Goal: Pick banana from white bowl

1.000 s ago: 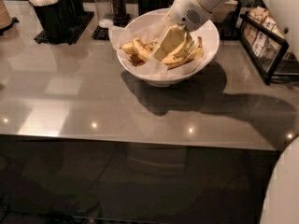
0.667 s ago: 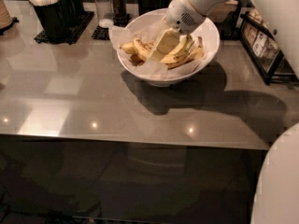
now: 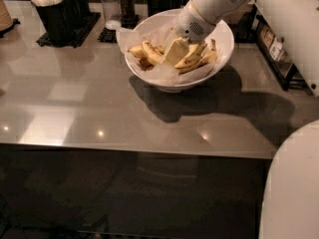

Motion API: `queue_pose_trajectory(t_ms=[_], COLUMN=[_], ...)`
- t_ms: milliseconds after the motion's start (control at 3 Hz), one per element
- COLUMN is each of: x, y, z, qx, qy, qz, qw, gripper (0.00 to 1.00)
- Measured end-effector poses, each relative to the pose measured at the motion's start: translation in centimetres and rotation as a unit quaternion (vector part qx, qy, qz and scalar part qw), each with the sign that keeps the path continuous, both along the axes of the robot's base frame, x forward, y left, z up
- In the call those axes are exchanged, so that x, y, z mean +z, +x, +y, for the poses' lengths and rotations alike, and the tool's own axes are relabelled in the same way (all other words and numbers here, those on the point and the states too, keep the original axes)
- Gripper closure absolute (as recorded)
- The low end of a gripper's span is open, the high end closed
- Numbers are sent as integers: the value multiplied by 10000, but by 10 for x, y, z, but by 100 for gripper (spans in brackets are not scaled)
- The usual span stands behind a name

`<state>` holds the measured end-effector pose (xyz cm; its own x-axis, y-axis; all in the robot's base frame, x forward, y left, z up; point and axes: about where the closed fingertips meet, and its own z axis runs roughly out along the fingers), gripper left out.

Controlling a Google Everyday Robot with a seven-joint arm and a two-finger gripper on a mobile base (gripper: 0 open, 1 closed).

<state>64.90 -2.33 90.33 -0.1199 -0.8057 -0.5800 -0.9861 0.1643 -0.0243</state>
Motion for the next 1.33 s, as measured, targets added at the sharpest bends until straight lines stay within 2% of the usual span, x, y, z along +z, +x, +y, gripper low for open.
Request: queue_pose_trajectory(t_ms=[333, 667, 1333], x=[-14, -19, 10], y=[0, -9, -53], z=[-6, -24, -70], qx=[-132, -339, -768], qy=[-51, -81, -234], qz=[134, 195, -234], qw=[9998, 9992, 9965], gripper=[33, 47, 96])
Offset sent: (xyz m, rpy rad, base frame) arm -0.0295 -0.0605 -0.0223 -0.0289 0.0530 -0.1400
